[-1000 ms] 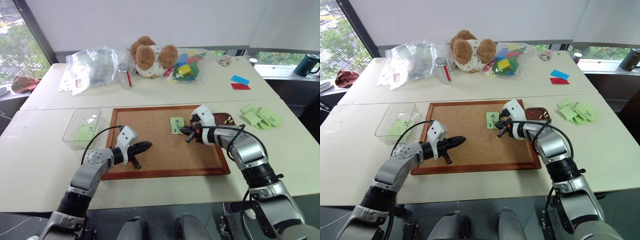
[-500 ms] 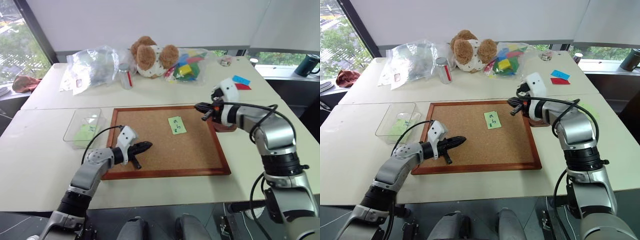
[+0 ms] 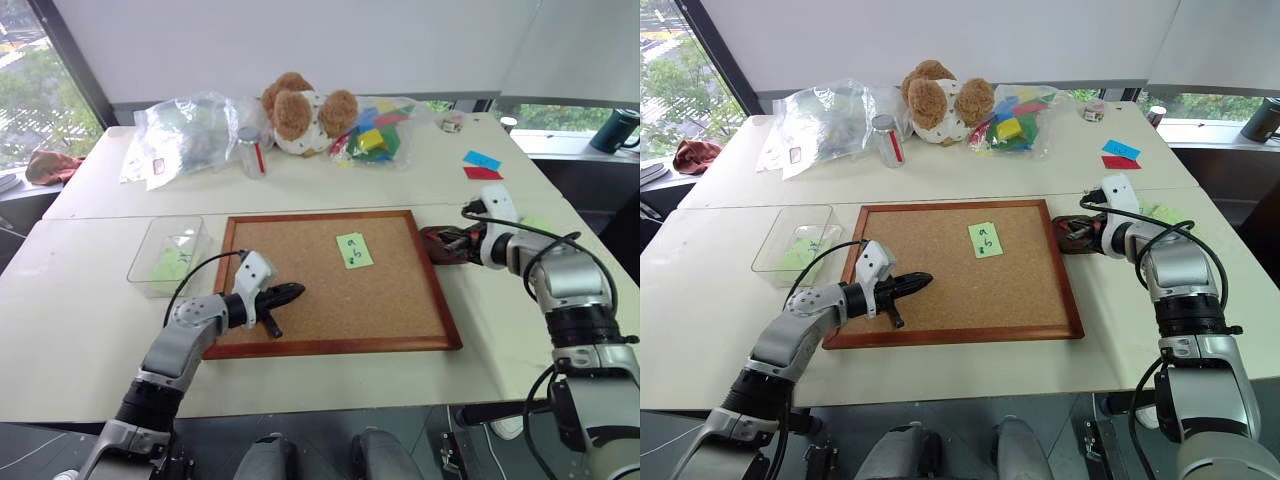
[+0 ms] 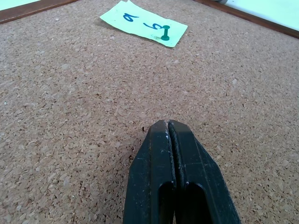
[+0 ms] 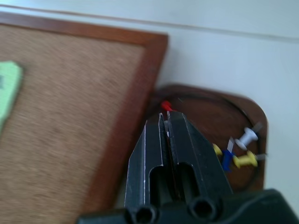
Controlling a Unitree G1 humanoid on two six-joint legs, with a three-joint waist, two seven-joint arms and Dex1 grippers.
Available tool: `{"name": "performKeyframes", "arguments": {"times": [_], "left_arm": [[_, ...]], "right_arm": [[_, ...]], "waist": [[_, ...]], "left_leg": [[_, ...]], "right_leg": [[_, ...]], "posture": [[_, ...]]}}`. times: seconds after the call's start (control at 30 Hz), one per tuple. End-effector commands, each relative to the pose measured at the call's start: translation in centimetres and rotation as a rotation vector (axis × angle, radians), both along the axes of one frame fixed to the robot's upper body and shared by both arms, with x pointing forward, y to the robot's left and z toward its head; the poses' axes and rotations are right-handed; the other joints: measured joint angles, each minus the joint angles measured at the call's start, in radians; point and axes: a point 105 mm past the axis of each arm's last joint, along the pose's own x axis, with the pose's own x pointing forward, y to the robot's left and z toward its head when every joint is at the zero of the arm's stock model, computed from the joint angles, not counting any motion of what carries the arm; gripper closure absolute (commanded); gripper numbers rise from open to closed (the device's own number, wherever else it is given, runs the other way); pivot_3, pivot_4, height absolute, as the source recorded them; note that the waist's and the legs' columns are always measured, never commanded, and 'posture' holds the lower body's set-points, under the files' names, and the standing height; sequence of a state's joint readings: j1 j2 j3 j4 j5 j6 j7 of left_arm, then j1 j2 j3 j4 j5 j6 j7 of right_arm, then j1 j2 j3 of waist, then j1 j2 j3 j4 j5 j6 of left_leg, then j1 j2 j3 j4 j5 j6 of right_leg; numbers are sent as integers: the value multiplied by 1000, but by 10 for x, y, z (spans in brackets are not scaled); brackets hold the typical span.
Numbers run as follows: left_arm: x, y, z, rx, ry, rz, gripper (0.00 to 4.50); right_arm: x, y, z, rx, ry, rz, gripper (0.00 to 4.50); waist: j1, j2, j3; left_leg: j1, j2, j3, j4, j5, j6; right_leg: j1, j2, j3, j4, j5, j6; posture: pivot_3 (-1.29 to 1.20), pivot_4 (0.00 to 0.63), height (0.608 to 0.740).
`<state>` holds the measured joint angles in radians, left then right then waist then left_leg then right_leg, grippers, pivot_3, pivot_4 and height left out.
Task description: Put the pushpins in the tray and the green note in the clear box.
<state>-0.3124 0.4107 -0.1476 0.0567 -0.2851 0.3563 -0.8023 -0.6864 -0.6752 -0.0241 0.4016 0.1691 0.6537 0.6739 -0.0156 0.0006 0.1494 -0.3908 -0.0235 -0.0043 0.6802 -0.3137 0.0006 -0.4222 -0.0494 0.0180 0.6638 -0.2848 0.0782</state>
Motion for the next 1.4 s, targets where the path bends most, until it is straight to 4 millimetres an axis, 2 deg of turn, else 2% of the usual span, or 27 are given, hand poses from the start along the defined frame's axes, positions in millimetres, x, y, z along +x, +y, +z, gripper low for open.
{"name": "performKeyframes", "arguments": {"times": [0.03,0.1,0.2,0.23,0.27,0.3,0.5,0.57,0.63,0.77,0.97,1.13,1.4], "left_arm": [[-7,11,-33,70,109,35,4500],[-8,11,-33,70,109,39,4500],[-8,12,-33,69,108,41,4500],[-8,12,-33,69,108,41,4500],[-8,12,-33,69,108,41,4500],[-8,12,-33,69,107,40,4500],[-8,10,-33,66,108,37,4500],[-8,11,-33,66,109,36,4500],[-8,11,-33,66,110,36,4500],[-8,12,-33,65,110,37,4500],[-7,12,-31,68,104,38,4500],[-6,13,-30,67,101,42,4500],[-9,13,-32,67,106,40,4500]], "right_arm": [[5,-1,11,-6,-46,7,4217],[5,-2,12,-4,-48,5,3690],[6,-2,13,-3,-51,2,2194],[6,-3,13,-7,-51,1,1915],[6,-3,13,-11,-52,0,1244],[6,-3,13,-11,-53,-1,813],[7,-2,32,6,-97,5,813],[4,8,38,14,-108,53,813],[-3,26,42,9,-116,134,813],[-20,79,40,23,-109,320,813],[-32,132,30,54,-107,431,813],[-24,133,34,85,-118,391,813],[-19,104,60,88,-171,328,813]], "waist": [[0,0,0],[0,0,0],[0,0,0],[0,0,0],[0,0,0],[0,0,0],[0,0,0],[0,0,0],[0,0,0],[-1,0,0],[1,0,0],[1,0,0],[-1,0,0]], "left_leg": [[0,0,0,0,0,0],[0,0,0,0,0,0],[0,0,0,0,0,0],[0,0,0,0,0,0],[0,0,0,0,0,0],[0,0,0,0,0,0],[0,0,0,0,0,0],[0,0,0,0,0,0],[0,0,0,0,0,0],[0,0,0,0,0,0],[0,0,0,0,0,0],[0,0,0,0,0,0],[0,0,0,0,0,0]], "right_leg": [[0,0,0,0,0,0],[0,0,0,0,0,0],[0,0,0,0,0,0],[0,0,0,0,0,0],[0,0,0,0,0,0],[0,0,0,0,0,0],[0,0,0,0,0,0],[0,0,0,0,0,0],[0,0,0,0,0,0],[0,0,0,0,0,0],[0,0,0,0,0,0],[0,0,0,0,0,0],[0,0,0,0,0,0]], "posture": [[0,150,740],[0,150,740],[0,150,740],[0,150,740],[0,150,740],[0,150,740],[0,150,740],[0,150,740],[0,150,740],[0,150,740],[0,150,740],[0,150,740],[0,150,740]]}}
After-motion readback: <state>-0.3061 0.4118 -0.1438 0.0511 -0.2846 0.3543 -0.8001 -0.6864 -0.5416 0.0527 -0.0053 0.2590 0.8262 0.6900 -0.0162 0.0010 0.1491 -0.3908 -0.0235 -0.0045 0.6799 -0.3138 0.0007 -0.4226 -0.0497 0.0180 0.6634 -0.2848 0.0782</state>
